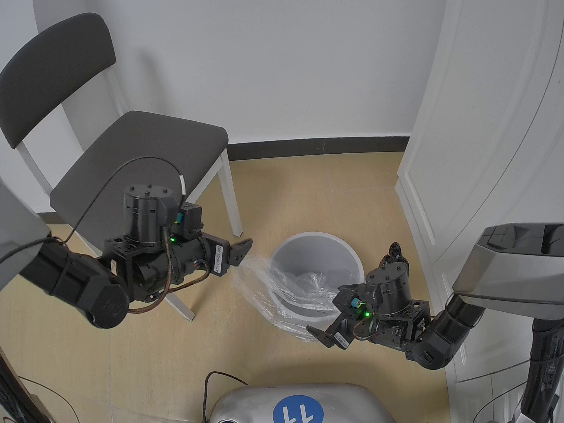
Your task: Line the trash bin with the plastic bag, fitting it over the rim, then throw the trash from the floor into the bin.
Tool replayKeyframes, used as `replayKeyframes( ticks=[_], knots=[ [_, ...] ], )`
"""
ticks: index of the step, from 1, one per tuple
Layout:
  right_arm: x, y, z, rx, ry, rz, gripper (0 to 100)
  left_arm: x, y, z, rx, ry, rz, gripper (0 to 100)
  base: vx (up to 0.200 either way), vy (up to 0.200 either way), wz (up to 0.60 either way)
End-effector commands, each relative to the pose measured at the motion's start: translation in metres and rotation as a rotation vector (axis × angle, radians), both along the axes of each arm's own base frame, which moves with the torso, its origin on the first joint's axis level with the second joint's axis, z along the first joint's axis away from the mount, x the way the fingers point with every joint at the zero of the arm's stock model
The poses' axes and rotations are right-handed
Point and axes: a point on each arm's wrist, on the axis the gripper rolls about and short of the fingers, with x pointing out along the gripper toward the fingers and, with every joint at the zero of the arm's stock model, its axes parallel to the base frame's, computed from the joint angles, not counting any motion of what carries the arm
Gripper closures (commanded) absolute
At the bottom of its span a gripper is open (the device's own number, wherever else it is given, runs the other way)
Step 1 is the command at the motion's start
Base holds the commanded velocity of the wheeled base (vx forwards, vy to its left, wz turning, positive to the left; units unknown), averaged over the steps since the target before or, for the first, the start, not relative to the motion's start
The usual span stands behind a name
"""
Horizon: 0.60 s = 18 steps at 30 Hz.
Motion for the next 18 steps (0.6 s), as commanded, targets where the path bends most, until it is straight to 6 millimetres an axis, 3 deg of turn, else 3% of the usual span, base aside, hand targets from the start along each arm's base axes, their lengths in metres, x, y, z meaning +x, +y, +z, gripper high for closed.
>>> replayKeyframes(
  ticks=[1, 9, 16, 17, 18],
  knots=[
    [0.007, 0.017, -0.016, -0.063, -0.003, 0.061, 0, -0.025, 0.009, 0.031, -0.059, -0.124, -0.012, 0, 0.0, 0.0, 0.0],
    [0.026, 0.036, -0.023, -0.098, 0.026, 0.063, 0, -0.018, 0.022, 0.044, -0.093, -0.225, 0.035, 0, 0.0, 0.0, 0.0],
    [0.044, 0.037, -0.036, -0.117, 0.038, 0.027, 0, -0.017, 0.024, 0.047, -0.105, -0.255, 0.044, 0, 0.0, 0.0, 0.0],
    [0.045, 0.037, -0.038, -0.117, 0.038, 0.023, 100, -0.017, 0.024, 0.047, -0.103, -0.254, 0.044, 0, 0.0, 0.0, 0.0],
    [0.045, 0.037, -0.038, -0.117, 0.038, 0.023, 100, -0.017, 0.024, 0.047, -0.103, -0.254, 0.044, 0, 0.0, 0.0, 0.0]
  ],
)
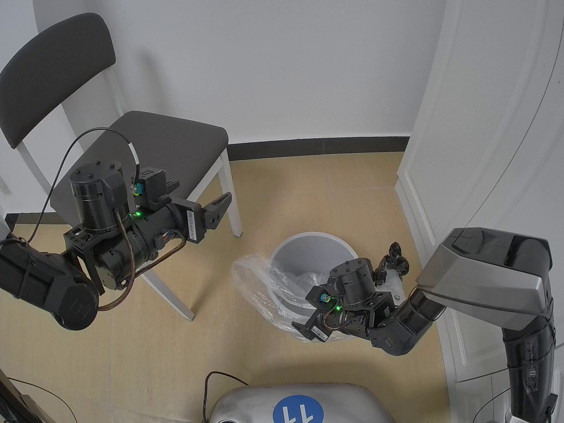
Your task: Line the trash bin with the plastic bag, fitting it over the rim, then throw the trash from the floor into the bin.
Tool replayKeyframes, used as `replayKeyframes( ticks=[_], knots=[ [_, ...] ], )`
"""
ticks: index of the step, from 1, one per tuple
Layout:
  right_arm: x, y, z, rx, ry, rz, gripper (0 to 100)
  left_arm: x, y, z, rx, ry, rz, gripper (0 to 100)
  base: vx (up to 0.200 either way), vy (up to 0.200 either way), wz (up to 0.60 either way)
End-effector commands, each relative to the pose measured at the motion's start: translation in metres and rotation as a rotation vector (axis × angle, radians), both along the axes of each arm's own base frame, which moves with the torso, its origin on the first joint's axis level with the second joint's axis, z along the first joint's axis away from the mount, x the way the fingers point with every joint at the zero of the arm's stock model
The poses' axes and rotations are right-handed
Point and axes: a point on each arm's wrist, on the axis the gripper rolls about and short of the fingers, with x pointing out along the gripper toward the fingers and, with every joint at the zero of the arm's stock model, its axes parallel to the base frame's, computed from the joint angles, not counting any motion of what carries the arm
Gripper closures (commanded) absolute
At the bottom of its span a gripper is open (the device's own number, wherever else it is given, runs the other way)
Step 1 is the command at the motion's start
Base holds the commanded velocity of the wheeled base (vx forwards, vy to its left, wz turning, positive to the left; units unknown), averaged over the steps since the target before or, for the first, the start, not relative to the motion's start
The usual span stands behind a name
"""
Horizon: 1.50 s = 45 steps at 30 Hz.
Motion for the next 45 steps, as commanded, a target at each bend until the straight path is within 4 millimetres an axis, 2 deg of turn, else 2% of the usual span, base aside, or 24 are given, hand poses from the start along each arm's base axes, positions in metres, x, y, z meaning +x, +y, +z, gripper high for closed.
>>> replayKeyframes(
  ticks=[1, 4, 9, 10, 15, 19, 20, 22, 27, 29, 30, 38, 43, 44, 45],
  knots=[
    [0.008, 0.0, -0.015, -0.013, 0.015, -0.014, 100, 0.0, 0.001, 0.001, 0.0, -0.003, 0.004, 0, 0.0, 0.0, 0.0],
    [0.016, -0.004, -0.015, -0.006, 0.006, -0.032, 100, 0.0, 0.003, 0.001, -0.001, -0.004, 0.009, 0, 0.0, 0.0, 0.0],
    [0.042, -0.018, 0.001, 0.034, -0.05, -0.092, 100, 0.002, 0.006, 0.001, 0.006, -0.008, 0.019, 0, 0.0, 0.0, 0.0],
    [0.042, -0.018, 0.001, 0.034, -0.05, -0.092, 100, 0.002, 0.006, 0.001, 0.006, -0.008, 0.019, 0, 0.0, 0.0, 0.0],
    [0.078, -0.03, 0.03, 0.086, -0.137, -0.167, 100, 0.003, 0.007, 0.001, 0.006, -0.008, 0.024, 0, 0.0, 0.0, 0.0],
    [0.102, -0.037, 0.044, 0.097, -0.191, -0.247, 100, 0.004, 0.007, 0.002, 0.003, -0.01, 0.025, 0, 0.0, 0.0, 0.0],
    [0.102, -0.037, 0.044, 0.097, -0.191, -0.247, 100, 0.004, 0.007, 0.002, 0.003, -0.01, 0.025, 0, 0.0, 0.0, 0.0],
    [0.122, -0.041, 0.043, 0.11, -0.237, -0.305, 100, 0.005, 0.008, 0.001, 0.004, -0.008, 0.03, 0, 0.0, 0.0, 0.0],
    [0.141, -0.039, 0.039, 0.155, -0.279, -0.405, 100, 0.006, 0.008, -0.001, 0.008, -0.003, 0.03, 0, 0.0, 0.0, 0.0],
    [0.142, -0.04, 0.039, 0.156, -0.28, -0.409, 100, 0.006, 0.008, -0.001, 0.008, -0.003, 0.03, 0, 0.0, 0.0, 0.0],
    [0.151, -0.041, 0.037, 0.175, -0.303, -0.453, 100, 0.006, 0.008, -0.002, 0.009, -0.001, 0.03, 0, 0.0, 0.0, 0.0],
    [0.169, -0.036, 0.023, 0.231, -0.355, -0.523, 100, 0.007, 0.008, -0.002, 0.01, 0.0, 0.03, 0, 0.0, 0.0, 0.0],
    [0.181, -0.036, 0.023, 0.259, -0.421, -0.565, 100, 0.007, 0.007, -0.003, 0.01, 0.002, 0.03, 0, 0.0, 0.0, 0.0],
    [0.182, -0.036, 0.023, 0.258, -0.427, -0.569, 0, 0.007, 0.007, -0.002, 0.01, 0.0, 0.03, 0, 0.0, 0.0, 0.0],
    [0.183, -0.037, 0.023, 0.256, -0.427, -0.57, 0, 0.008, 0.007, -0.003, 0.01, 0.002, 0.03, 0, 0.0, 0.0, 0.0]
  ],
)
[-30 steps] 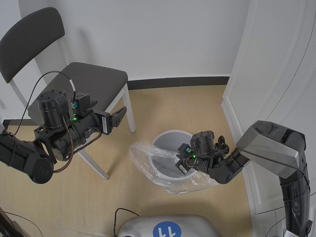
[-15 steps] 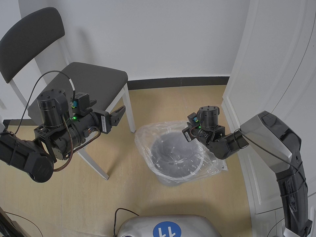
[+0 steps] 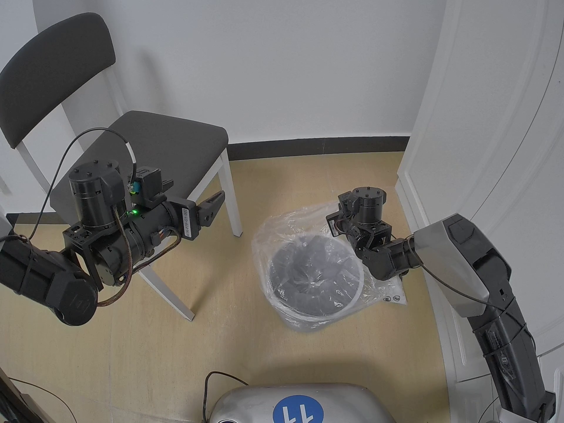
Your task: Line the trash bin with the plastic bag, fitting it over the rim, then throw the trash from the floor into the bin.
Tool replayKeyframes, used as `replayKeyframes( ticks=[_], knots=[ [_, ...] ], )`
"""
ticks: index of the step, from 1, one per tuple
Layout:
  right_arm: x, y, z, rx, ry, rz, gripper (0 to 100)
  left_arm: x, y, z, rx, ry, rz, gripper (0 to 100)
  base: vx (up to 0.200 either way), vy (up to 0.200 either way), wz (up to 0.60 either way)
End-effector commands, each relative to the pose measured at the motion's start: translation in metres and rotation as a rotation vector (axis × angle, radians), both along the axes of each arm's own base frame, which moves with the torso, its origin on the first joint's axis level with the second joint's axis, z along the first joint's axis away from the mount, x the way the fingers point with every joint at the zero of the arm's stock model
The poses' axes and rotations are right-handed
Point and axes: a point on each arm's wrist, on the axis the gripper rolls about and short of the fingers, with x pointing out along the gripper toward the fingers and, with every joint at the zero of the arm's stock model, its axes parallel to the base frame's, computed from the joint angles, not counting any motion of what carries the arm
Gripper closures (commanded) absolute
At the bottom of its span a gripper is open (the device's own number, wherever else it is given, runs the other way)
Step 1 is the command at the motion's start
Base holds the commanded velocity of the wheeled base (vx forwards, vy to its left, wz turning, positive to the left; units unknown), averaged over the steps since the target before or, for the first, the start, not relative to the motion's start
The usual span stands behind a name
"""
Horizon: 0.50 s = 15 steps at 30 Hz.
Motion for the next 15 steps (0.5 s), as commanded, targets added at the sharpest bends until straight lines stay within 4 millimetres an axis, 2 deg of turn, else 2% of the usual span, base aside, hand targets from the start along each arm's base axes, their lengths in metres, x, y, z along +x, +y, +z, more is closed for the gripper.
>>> replayKeyframes(
  ticks=[1, 9, 13, 15],
  knots=[
    [0.007, -0.001, -0.018, -0.006, 0.001, -0.019, 0, 0.001, 0.0, -0.001, 0.001, 0.003, 0.001, 0, 0.0, 0.0, 0.0],
    [0.001, -0.004, -0.012, -0.012, 0.019, -0.013, 0, 0.003, -0.001, -0.005, 0.007, 0.011, 0.0, 0, 0.0, 0.0, 0.0],
    [-0.02, -0.013, 0.006, -0.029, 0.065, -0.004, 0, 0.006, -0.003, -0.008, -0.001, -0.007, 0.0, 0, 0.0, 0.0, 0.0],
    [-0.037, -0.021, 0.021, -0.04, 0.095, -0.001, 0, 0.007, -0.004, -0.011, 0.003, -0.005, -0.004, 0, 0.0, 0.0, 0.0]
  ],
)
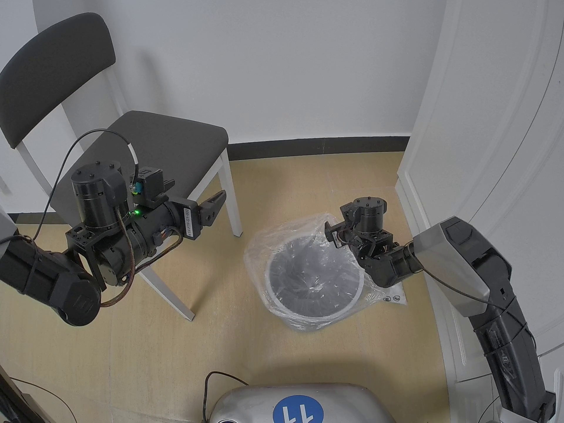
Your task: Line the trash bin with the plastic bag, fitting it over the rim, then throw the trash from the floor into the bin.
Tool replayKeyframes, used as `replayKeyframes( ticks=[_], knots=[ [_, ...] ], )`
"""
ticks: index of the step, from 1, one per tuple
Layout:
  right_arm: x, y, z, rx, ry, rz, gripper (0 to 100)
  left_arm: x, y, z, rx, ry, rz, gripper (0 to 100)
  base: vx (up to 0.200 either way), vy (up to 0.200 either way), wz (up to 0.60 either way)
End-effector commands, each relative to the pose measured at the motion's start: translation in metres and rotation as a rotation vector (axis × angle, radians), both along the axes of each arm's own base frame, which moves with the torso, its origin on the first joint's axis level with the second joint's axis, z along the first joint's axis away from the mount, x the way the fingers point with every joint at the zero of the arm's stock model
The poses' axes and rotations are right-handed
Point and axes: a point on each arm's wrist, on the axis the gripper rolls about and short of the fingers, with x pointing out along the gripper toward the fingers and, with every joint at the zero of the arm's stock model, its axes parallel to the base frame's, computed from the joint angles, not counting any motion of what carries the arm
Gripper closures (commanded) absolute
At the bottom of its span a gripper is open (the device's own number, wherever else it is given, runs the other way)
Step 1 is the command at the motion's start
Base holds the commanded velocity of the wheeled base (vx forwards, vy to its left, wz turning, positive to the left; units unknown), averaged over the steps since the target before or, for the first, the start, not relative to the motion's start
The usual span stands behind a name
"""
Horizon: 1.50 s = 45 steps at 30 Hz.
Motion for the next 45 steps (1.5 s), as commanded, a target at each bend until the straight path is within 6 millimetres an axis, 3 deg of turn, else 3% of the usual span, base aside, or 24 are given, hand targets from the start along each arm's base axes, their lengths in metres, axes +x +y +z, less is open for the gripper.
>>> replayKeyframes(
  ticks=[1, 6, 10, 15, 16, 21, 27, 35, 40, 45],
  knots=[
    [-0.039, -0.017, 0.047, -0.014, 0.046, 0.009, 0, 0.005, -0.004, -0.011, 0.008, 0.012, -0.01, 0, 0.0, 0.0, 0.0],
    [-0.074, -0.027, 0.062, 0.064, 0.085, -0.001, 0, 0.017, -0.022, -0.04, 0.031, 0.067, -0.046, 0, 0.0, 0.0, 0.0],
    [-0.093, -0.039, 0.059, 0.123, 0.103, -0.021, 0, 0.029, -0.037, -0.068, 0.043, 0.097, -0.062, 0, 0.0, 0.0, 0.0],
    [-0.103, -0.054, 0.041, 0.214, 0.111, -0.066, 0, 0.051, -0.055, -0.116, 0.073, 0.164, -0.069, 0, 0.0, 0.0, 0.0],
    [-0.105, -0.059, 0.035, 0.244, 0.113, -0.081, 0, 0.061, -0.06, -0.133, 0.082, 0.18, -0.05, 0, 0.0, 0.0, 0.0],
    [-0.102, -0.062, 0.007, 0.379, 0.141, -0.126, 0, 0.09, -0.072, -0.162, 0.066, 0.184, 0.03, 0, 0.0, 0.0, 0.0],
    [-0.093, -0.057, -0.019, 0.461, 0.212, -0.076, 0, 0.107, -0.079, -0.167, -0.035, 0.284, 0.063, 0, 0.0, 0.0, 0.0],
    [-0.082, -0.058, -0.029, 0.483, 0.209, -0.076, 0, 0.129, -0.086, -0.161, -0.162, 0.429, 0.121, 0, 0.0, 0.0, 0.0],
    [-0.07, -0.06, -0.045, 0.52, 0.208, -0.099, 0, 0.16, -0.084, -0.174, -0.175, 0.423, 0.156, 0, 0.0, 0.0, 0.0],
    [-0.059, -0.066, -0.049, 0.541, 0.186, -0.117, 0, 0.168, -0.078, -0.186, -0.17, 0.438, 0.176, 0, 0.0, 0.0, 0.0]
  ],
)
